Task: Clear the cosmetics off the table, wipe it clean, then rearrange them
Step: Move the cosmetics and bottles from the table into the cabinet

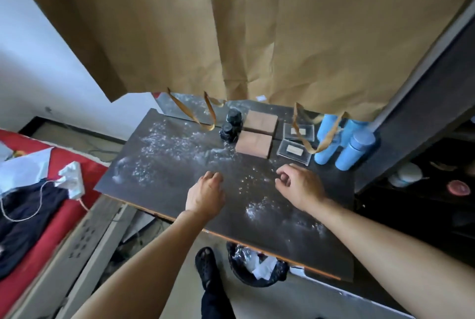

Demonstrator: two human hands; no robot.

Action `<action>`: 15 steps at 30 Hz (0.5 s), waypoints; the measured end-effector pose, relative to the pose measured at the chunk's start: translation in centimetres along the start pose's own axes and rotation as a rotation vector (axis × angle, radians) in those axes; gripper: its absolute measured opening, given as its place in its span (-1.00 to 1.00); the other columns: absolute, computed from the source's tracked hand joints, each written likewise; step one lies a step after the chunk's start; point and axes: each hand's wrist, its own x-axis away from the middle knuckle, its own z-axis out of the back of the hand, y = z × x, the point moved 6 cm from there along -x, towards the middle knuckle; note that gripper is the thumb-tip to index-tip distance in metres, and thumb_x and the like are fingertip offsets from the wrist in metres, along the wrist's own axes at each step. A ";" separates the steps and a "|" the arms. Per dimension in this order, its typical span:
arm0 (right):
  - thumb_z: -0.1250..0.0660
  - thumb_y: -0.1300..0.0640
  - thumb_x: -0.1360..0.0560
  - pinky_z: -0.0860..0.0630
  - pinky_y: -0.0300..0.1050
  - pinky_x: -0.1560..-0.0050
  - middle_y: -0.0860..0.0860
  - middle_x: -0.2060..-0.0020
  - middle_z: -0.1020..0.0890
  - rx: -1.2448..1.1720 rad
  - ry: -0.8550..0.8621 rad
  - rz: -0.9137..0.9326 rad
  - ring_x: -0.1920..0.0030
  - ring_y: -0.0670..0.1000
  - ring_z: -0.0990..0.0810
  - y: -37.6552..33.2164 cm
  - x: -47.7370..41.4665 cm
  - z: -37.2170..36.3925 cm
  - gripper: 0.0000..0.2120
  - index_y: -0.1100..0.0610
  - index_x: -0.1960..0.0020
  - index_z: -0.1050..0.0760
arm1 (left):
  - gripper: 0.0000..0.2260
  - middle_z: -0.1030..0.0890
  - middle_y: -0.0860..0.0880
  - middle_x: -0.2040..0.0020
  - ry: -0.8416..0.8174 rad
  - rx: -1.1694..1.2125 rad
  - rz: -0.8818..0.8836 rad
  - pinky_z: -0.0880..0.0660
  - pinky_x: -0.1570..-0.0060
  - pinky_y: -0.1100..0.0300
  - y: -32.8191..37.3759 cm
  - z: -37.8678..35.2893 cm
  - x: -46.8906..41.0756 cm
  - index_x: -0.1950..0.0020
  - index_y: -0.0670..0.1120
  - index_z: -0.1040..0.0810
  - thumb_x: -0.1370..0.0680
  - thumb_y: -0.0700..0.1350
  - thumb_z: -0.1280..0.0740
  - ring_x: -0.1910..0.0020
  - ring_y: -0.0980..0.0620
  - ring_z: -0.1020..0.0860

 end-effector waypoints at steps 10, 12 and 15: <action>-0.39 0.03 -0.41 -0.47 -0.16 0.25 -0.06 0.14 -0.62 0.074 0.045 -0.306 0.14 0.02 -0.60 -2.1 -10.4 -7.5 -0.80 0.07 0.00 -0.56 | -0.68 -0.46 -0.07 -0.19 -0.148 0.018 -0.342 -0.50 -0.04 -0.01 -5.7 0.1 -15.0 -0.29 -0.06 -0.43 -0.53 -0.13 -0.23 -0.16 -0.12 -0.48; -0.41 0.03 -0.41 -0.49 -0.11 0.18 -0.01 0.03 -0.62 0.097 0.045 -0.336 0.03 0.05 -0.57 -2.1 -11.8 -8.5 -0.72 0.10 -0.07 -0.54 | -0.67 -0.45 -0.07 -0.20 -0.130 0.042 -0.440 -0.52 -0.03 -0.04 -5.4 0.1 -17.2 -0.27 -0.08 -0.44 -0.50 -0.17 -0.25 -0.18 -0.11 -0.46; -0.44 -0.01 -0.38 -0.52 -0.04 0.05 0.00 -0.12 -0.57 0.130 0.019 -0.367 -0.12 0.07 -0.51 -1.6 -13.8 -9.3 -0.59 0.10 -0.18 -0.50 | -0.57 -0.39 -0.13 -0.30 -0.098 0.047 -0.596 -0.57 0.03 -0.07 -4.5 -0.2 -19.9 -0.29 -0.14 -0.42 -0.41 -0.25 -0.30 -0.22 -0.15 -0.42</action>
